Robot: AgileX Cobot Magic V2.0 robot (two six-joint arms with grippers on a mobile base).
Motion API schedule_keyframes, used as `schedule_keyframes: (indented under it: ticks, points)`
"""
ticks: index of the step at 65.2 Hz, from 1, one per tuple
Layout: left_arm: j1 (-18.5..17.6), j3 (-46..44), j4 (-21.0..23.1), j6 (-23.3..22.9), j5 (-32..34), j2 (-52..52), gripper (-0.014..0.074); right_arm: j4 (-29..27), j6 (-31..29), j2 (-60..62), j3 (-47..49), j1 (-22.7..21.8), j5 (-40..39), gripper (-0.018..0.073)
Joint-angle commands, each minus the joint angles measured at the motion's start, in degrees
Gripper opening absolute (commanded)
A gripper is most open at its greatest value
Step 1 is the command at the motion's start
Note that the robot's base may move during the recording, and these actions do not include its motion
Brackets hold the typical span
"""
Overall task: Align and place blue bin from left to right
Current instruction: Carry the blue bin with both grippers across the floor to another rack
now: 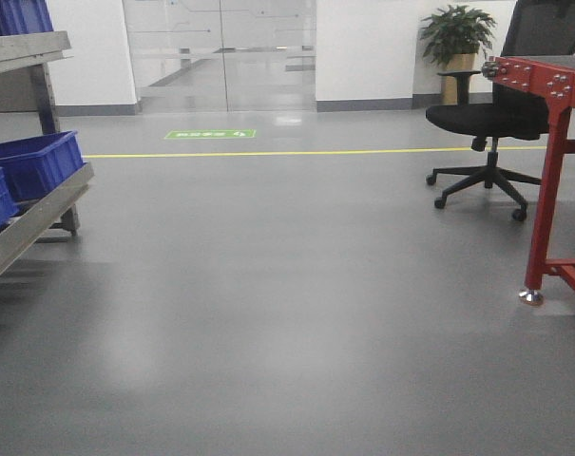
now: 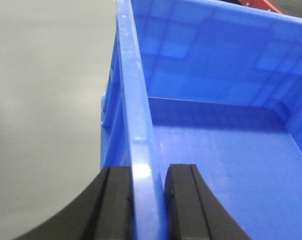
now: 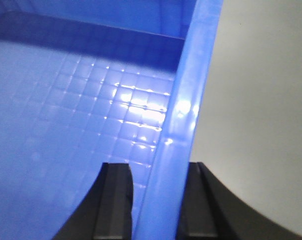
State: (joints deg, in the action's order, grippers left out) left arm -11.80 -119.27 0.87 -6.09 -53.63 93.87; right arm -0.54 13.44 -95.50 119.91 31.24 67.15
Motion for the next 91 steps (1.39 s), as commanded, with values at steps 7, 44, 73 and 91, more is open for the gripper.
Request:
schedule_keyframes:
  ticks: [7,44,73,91]
  points:
    - [0.1,-0.8,-1.2,1.0,7.1,-1.5,-0.0111,1.9,-2.3,1.5,0.7,-0.3,-3.3,-0.0151]
    - [0.1,-0.8,-1.2,1.0,7.1,-1.5,-0.0111,1.9,-2.3,1.5,0.7,-0.3,-3.4,-0.0151]
    - [0.1,-0.8,-1.2,1.0,7.1,-1.5,-0.0111,1.9,-2.3,1.5,0.7,-0.3,-3.5,-0.0151]
    - [0.1,-0.8,-1.3,1.0,7.1,-1.5,-0.0111,1.9,-2.3,1.5,0.7,-0.3,-3.8,-0.0151]
